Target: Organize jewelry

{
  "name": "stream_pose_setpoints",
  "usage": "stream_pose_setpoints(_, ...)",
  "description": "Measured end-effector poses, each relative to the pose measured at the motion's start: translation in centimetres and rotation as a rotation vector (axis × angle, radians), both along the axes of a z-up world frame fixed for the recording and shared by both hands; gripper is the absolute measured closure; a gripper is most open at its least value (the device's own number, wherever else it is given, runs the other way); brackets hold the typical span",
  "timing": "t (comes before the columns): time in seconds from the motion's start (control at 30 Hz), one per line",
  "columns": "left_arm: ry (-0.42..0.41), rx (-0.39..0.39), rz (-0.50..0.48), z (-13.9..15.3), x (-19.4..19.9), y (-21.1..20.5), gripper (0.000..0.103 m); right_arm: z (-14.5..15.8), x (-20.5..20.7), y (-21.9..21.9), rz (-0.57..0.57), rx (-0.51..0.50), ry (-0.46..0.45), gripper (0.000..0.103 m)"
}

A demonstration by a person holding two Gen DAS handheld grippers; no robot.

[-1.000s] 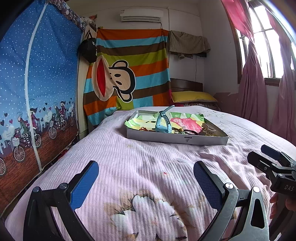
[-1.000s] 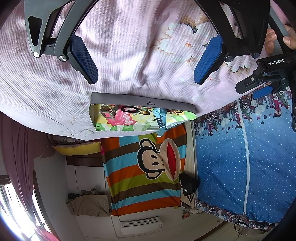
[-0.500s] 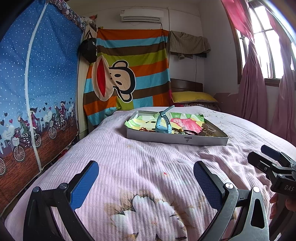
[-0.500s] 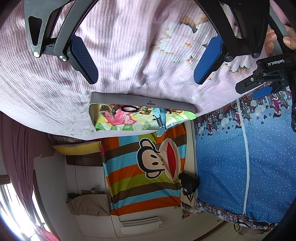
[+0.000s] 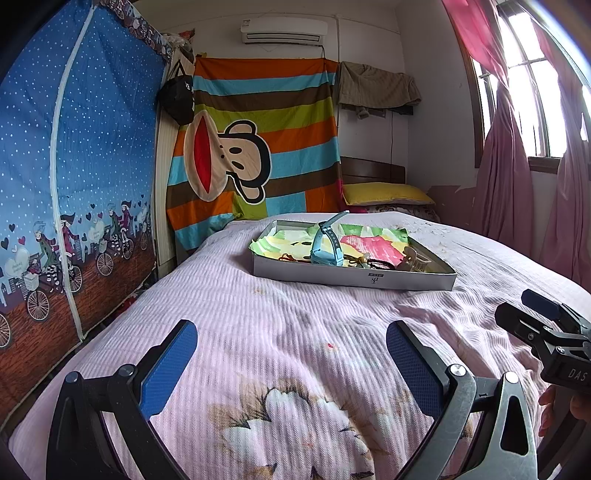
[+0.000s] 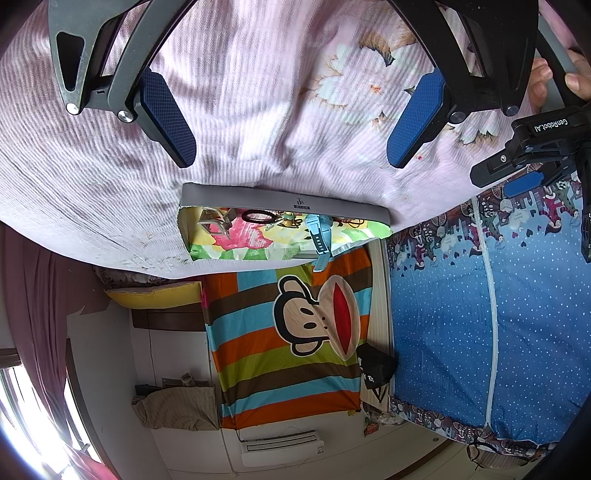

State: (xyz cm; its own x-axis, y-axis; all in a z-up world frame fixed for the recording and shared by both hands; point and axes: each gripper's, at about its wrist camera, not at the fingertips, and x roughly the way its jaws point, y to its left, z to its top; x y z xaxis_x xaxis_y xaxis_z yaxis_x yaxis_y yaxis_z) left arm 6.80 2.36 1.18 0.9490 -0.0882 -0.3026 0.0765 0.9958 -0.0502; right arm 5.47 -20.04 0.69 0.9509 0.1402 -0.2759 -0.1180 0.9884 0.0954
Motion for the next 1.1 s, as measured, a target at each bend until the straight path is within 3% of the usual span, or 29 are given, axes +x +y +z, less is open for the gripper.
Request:
stream_pose_setpoints(0.83,0.001,0.0,0.001,-0.03,0.0,0.02,0.0,-0.06,-0.02,0.02,-0.001,0.0,0.001,0.002)
stream_pose_setpoints(1.1,0.038,0.02,0.013,-0.27,0.31,-0.46,0.0,-0.05,0.0,0.01,0.001,0.0,0.001,0.002)
